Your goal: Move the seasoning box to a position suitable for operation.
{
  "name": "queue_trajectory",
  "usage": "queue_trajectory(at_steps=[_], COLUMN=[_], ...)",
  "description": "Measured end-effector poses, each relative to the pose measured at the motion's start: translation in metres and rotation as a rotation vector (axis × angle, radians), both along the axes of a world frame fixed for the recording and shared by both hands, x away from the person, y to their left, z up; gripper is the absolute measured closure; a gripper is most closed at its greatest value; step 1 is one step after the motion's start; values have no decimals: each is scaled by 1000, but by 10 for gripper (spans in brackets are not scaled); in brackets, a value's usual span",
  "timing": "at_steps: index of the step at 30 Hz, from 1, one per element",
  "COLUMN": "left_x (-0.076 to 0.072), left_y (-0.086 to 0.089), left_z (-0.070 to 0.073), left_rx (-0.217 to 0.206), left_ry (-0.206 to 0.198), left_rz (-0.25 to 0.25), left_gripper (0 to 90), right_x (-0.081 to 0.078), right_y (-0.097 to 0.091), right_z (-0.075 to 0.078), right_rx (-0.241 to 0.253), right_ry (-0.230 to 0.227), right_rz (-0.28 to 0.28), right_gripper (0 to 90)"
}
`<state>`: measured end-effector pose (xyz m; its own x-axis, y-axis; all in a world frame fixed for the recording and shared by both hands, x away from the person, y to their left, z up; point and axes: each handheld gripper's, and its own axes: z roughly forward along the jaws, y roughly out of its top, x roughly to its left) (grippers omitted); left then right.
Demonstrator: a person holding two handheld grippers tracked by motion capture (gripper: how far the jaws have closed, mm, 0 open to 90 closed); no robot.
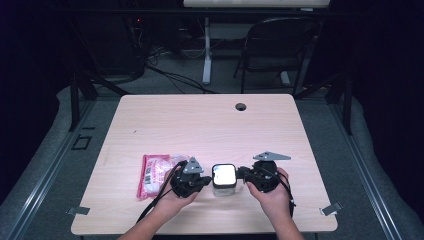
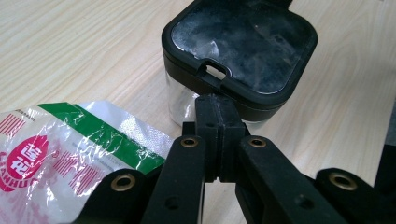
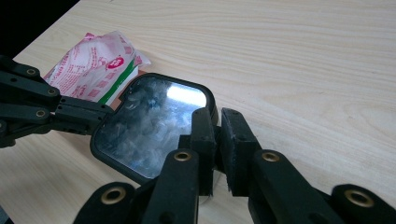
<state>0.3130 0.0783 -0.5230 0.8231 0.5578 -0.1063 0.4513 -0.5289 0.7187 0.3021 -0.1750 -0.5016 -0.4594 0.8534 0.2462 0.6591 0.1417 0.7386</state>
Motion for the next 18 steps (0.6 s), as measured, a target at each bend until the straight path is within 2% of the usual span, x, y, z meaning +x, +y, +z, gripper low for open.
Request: queue_trajectory(at_steps=[14,18], left_x=[0,0], left_y=[3,4], left_z=[6,7], left_rx=[-36,-49], left_ry=[6,6], left_rz=[-9,-11], left_gripper=[900,900], right_x=[0,0], right_y=[-1,-2], right_z=[0,-1], right_rx=[5,22], right_ry=[8,13], right_rz=[-8,-13], right_gripper=[840,838])
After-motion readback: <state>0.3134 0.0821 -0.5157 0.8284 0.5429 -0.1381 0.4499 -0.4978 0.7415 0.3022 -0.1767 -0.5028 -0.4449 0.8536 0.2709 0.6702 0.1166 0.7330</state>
